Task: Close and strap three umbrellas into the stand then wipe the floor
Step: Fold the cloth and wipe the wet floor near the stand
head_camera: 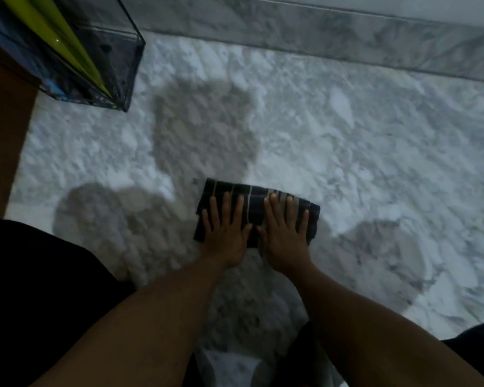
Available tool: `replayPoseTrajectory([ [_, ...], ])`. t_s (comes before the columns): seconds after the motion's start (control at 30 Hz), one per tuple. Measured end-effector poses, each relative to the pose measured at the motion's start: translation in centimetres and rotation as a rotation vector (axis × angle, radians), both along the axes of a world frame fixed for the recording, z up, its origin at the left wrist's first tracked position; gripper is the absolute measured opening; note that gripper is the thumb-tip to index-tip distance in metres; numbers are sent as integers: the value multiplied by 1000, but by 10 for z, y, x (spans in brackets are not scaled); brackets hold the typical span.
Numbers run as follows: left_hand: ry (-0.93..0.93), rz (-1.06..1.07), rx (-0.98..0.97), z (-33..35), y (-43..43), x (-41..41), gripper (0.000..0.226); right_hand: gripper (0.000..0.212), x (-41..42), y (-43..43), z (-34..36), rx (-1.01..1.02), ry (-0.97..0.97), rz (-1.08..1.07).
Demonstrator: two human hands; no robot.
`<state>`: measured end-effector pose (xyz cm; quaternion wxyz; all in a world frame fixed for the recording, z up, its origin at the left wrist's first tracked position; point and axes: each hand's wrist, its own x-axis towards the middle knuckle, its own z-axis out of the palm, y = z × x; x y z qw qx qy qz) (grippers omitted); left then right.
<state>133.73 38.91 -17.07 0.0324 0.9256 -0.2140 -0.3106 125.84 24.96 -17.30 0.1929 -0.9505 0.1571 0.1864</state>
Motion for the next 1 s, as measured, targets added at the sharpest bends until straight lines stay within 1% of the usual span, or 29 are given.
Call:
replayPoseTrajectory([
  [0.2, 13, 4, -3, 1, -12, -50, 69, 58, -52, -11, 6, 10, 61, -8],
  [0.33, 20, -81, -48, -2, -57, -35, 71, 57, -51, -53, 6, -32, 39, -124],
  [0.43, 41, -120, -78, 0, -99, -2, 71, 58, -23, -91, 3, -43, 30, -148],
  [0.57, 69, -83, -63, 2, -141, 40, 69, 60, 28, -140, -2, -56, 23, -68],
  [0.73, 104, -69, -63, 4, -188, 106, 71, 60, 89, -184, -4, -48, -46, -67],
  [0.9, 95, -17, -44, 4, -226, 143, 73, 60, 139, -229, -9, -86, -68, 11],
  [1.0, 77, -25, -42, 2, -245, 169, 73, 59, 164, -248, -12, -100, -91, 19],
])
